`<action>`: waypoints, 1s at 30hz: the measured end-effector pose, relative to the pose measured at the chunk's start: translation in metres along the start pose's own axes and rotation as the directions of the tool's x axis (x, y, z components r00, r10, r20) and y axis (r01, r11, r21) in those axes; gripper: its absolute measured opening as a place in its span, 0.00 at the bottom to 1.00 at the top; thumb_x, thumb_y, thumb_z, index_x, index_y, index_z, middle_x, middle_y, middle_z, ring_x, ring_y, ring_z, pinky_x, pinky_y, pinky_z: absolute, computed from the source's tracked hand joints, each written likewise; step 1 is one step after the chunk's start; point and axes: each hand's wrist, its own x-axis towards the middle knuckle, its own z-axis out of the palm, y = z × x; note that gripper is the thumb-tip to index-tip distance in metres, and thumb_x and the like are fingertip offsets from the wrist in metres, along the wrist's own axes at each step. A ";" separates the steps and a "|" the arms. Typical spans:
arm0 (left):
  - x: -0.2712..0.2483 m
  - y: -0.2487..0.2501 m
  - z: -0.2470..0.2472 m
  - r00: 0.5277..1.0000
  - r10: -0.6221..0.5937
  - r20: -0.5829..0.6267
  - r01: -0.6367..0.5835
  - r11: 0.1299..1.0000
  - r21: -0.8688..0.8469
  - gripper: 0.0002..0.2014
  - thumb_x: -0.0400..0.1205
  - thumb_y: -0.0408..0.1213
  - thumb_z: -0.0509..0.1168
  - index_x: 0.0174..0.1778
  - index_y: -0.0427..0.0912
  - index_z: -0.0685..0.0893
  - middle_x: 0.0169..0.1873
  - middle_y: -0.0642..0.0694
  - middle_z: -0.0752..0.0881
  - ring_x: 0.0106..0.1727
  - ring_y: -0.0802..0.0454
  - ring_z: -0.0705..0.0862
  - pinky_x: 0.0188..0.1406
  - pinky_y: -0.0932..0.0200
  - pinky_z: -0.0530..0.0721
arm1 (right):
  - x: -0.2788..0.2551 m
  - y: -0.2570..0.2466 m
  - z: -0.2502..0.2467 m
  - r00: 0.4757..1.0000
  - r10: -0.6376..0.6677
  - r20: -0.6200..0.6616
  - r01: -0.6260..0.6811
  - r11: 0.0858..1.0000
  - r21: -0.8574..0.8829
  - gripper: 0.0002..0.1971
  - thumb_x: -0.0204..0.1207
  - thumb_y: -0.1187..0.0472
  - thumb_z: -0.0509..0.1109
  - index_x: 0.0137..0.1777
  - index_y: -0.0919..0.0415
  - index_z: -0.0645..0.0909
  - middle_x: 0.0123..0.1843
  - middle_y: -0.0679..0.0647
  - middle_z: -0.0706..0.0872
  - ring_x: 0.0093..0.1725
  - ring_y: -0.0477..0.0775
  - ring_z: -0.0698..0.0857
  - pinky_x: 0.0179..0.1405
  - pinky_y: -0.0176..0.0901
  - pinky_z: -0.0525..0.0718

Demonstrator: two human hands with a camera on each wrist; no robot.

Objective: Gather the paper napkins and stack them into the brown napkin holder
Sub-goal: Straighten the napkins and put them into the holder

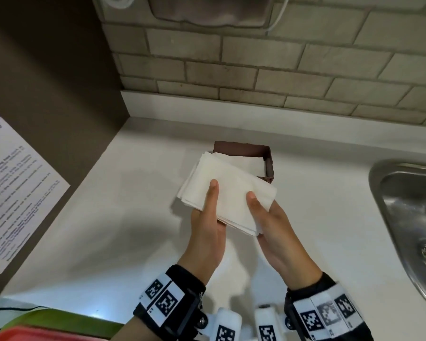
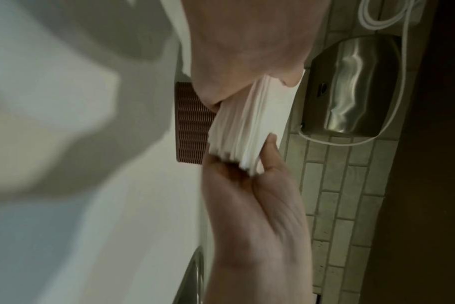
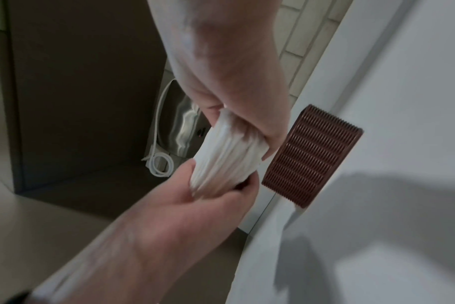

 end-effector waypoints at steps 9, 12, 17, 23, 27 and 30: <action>0.015 0.025 -0.024 0.984 0.177 0.034 -0.178 0.922 0.343 0.14 0.82 0.39 0.68 0.53 0.62 0.71 0.42 0.56 0.91 0.40 0.60 0.88 0.44 0.57 0.85 | 0.000 -0.021 -0.029 0.991 0.117 0.062 -0.103 0.976 -0.193 0.16 0.84 0.54 0.62 0.70 0.50 0.78 0.62 0.45 0.91 0.63 0.45 0.88 0.61 0.38 0.86; 0.015 0.023 -0.023 0.968 0.227 0.107 -0.251 0.857 0.449 0.16 0.83 0.39 0.67 0.61 0.63 0.73 0.48 0.57 0.88 0.43 0.66 0.88 0.42 0.67 0.85 | 0.000 -0.020 -0.026 0.990 0.130 0.046 -0.117 0.970 -0.213 0.19 0.83 0.51 0.62 0.73 0.48 0.75 0.64 0.44 0.89 0.65 0.45 0.87 0.69 0.47 0.81; 0.016 0.021 -0.025 0.977 0.210 0.037 -0.191 0.787 0.587 0.02 0.85 0.45 0.63 0.49 0.54 0.81 0.41 0.60 0.88 0.42 0.67 0.86 0.46 0.67 0.81 | 0.000 -0.018 -0.030 0.986 0.159 0.057 -0.139 0.955 -0.261 0.23 0.81 0.46 0.64 0.76 0.44 0.70 0.67 0.42 0.87 0.68 0.46 0.85 0.74 0.57 0.77; 0.018 0.015 -0.025 0.963 0.270 -0.020 -0.188 0.719 0.669 0.12 0.86 0.47 0.61 0.50 0.41 0.77 0.38 0.54 0.84 0.42 0.57 0.82 0.46 0.59 0.79 | 0.003 -0.015 -0.037 0.964 0.253 0.078 -0.214 0.919 -0.330 0.31 0.73 0.35 0.69 0.76 0.37 0.68 0.71 0.38 0.84 0.73 0.49 0.80 0.75 0.63 0.73; 0.021 0.009 -0.027 0.982 0.187 -0.037 -0.109 0.714 0.692 0.11 0.86 0.51 0.58 0.49 0.46 0.76 0.43 0.52 0.84 0.48 0.52 0.83 0.54 0.53 0.81 | 0.006 -0.015 -0.041 0.962 0.273 0.033 -0.244 0.901 -0.358 0.33 0.70 0.34 0.71 0.75 0.38 0.69 0.69 0.38 0.84 0.72 0.50 0.81 0.74 0.63 0.75; 0.026 0.007 -0.030 0.999 0.006 -0.048 0.030 0.698 0.715 0.13 0.87 0.55 0.54 0.44 0.51 0.74 0.47 0.45 0.84 0.49 0.49 0.83 0.46 0.52 0.81 | 0.008 -0.015 -0.046 0.959 0.282 -0.031 -0.274 0.890 -0.365 0.31 0.72 0.37 0.70 0.74 0.41 0.71 0.68 0.40 0.85 0.71 0.52 0.81 0.74 0.65 0.75</action>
